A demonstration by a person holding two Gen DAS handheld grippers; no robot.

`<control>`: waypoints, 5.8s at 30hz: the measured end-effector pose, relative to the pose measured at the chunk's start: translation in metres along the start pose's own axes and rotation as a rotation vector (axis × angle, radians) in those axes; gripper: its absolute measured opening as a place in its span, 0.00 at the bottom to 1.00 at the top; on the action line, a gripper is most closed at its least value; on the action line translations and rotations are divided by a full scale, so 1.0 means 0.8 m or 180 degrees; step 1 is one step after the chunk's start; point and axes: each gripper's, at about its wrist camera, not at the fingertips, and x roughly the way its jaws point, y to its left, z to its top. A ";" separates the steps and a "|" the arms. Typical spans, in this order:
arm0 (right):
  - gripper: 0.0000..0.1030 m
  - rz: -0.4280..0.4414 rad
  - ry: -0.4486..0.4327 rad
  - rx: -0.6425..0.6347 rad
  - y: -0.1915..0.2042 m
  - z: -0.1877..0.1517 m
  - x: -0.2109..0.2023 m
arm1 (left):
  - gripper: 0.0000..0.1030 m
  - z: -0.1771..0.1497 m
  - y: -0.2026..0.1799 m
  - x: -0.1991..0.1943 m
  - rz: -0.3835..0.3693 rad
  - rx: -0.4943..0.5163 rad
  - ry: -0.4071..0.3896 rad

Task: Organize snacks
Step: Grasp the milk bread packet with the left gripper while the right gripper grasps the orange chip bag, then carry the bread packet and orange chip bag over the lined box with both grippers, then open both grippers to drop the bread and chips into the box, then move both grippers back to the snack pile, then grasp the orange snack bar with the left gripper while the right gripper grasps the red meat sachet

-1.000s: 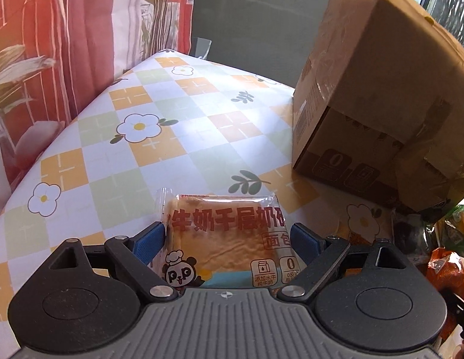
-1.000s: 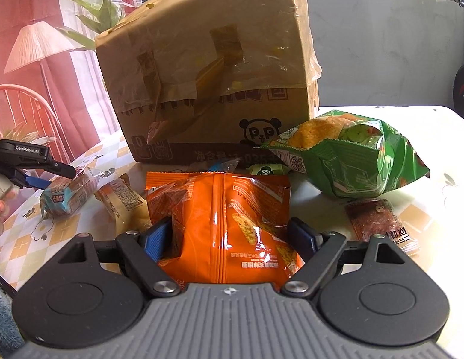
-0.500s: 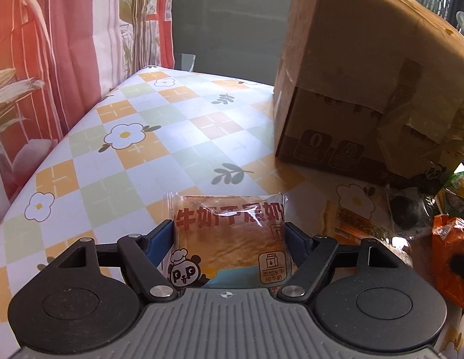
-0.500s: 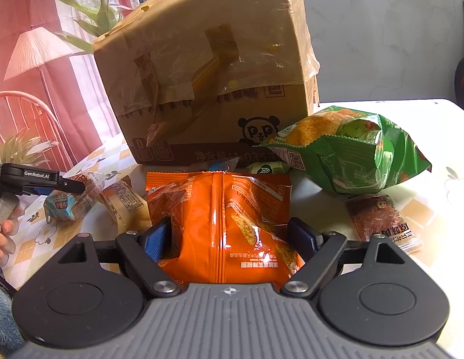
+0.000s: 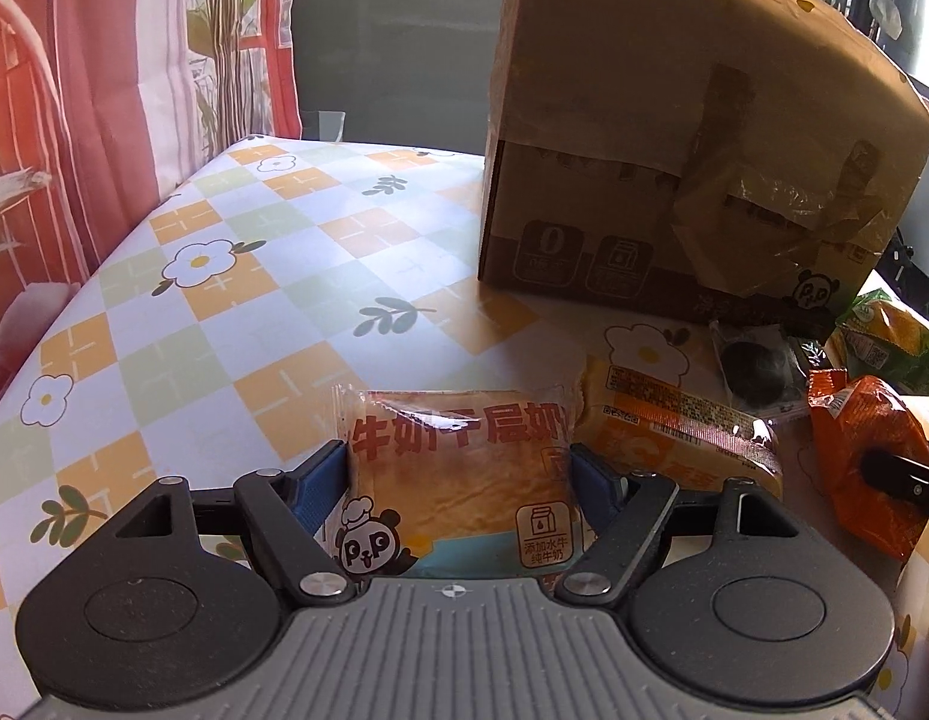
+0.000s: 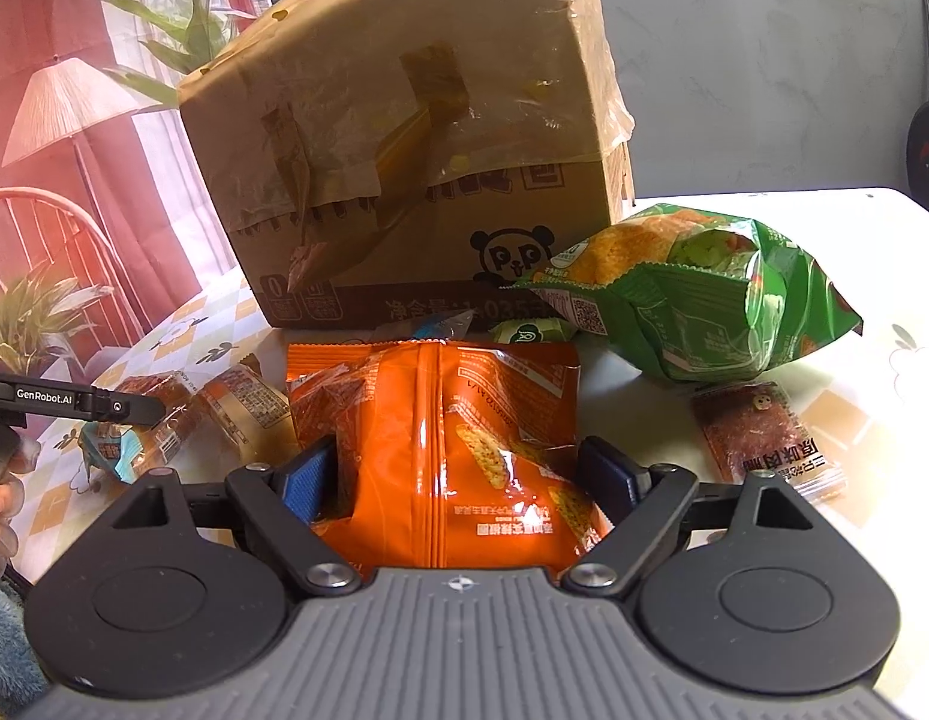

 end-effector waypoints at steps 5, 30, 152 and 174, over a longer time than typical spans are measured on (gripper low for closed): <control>0.84 0.0013 0.0006 0.0032 -0.001 0.000 0.000 | 0.80 -0.002 -0.001 -0.001 0.0016 0.0006 -0.0006; 0.74 0.0232 0.0080 -0.0030 0.016 0.015 -0.016 | 0.73 -0.001 0.024 -0.040 -0.0082 -0.0210 -0.0196; 0.77 -0.1305 -0.0049 -0.0043 -0.080 0.050 -0.009 | 0.74 0.032 -0.090 -0.012 -0.0435 -0.0247 -0.0055; 0.62 -0.1079 0.0065 0.0010 -0.071 0.019 -0.005 | 0.73 0.025 -0.084 -0.005 -0.0443 -0.0337 0.0064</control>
